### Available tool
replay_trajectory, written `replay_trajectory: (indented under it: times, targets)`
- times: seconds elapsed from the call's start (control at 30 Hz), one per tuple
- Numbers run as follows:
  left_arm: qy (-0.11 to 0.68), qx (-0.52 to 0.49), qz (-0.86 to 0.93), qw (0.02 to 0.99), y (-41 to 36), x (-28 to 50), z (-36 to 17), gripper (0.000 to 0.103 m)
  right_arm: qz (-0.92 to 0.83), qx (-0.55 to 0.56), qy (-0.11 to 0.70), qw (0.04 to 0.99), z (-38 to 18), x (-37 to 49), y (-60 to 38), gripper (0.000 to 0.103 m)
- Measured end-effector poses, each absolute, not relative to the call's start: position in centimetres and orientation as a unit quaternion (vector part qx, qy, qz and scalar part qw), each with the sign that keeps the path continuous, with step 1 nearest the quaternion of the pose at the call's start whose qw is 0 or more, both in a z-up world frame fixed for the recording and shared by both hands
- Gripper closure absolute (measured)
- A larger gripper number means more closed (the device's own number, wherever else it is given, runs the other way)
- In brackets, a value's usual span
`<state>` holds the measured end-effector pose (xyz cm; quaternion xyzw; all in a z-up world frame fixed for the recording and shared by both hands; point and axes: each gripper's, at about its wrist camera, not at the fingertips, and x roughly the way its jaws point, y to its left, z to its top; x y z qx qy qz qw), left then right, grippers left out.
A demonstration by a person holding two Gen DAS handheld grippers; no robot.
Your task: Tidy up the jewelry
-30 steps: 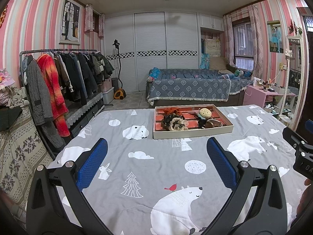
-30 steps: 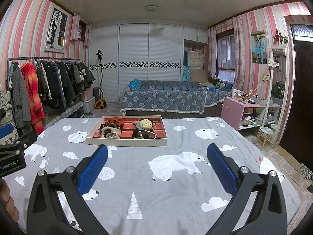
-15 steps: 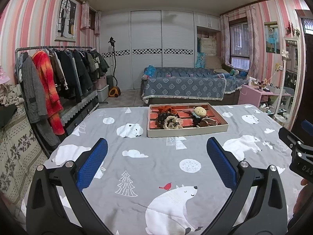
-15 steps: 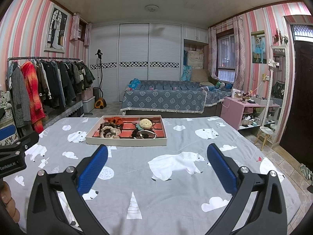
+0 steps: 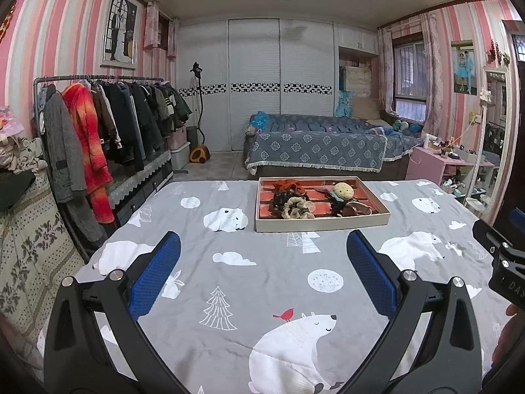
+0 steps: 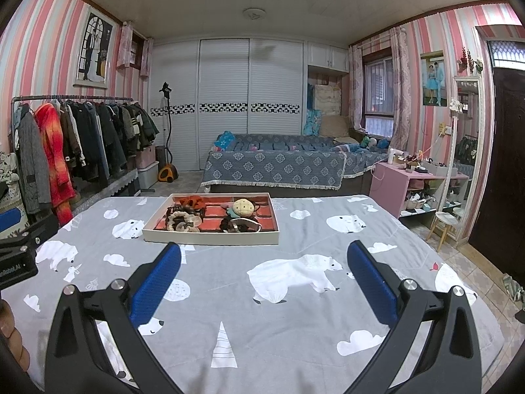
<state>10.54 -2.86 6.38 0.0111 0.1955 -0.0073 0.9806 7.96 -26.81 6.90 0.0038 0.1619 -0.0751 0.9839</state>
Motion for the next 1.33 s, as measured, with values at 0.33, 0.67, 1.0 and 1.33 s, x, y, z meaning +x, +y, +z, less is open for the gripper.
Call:
replay_trajectory:
  times: [0.33,0.67,1.0,1.33]
  targets:
    - [0.186,0.018,0.0,0.982,-3.03,10.21,6.57,0.005,-0.074,0.001,0.164,0.984,6.99,8.1,-26.56,0.004]
    - [0.187,0.018,0.0,0.982,-2.91,10.27,6.58,0.005,-0.073,0.0,0.165,0.984,7.22,8.15,-26.42,0.004]
    - [0.184,0.022,0.0,0.983,-3.03,10.17,6.76,0.005,-0.075,0.0,0.167,0.983,7.26,8.18,-26.41,0.004]
    - [0.184,0.02,0.004,0.983,-3.07,10.2,6.79,0.005,-0.076,0.0,0.167,0.983,7.18,8.2,-26.66,0.004]
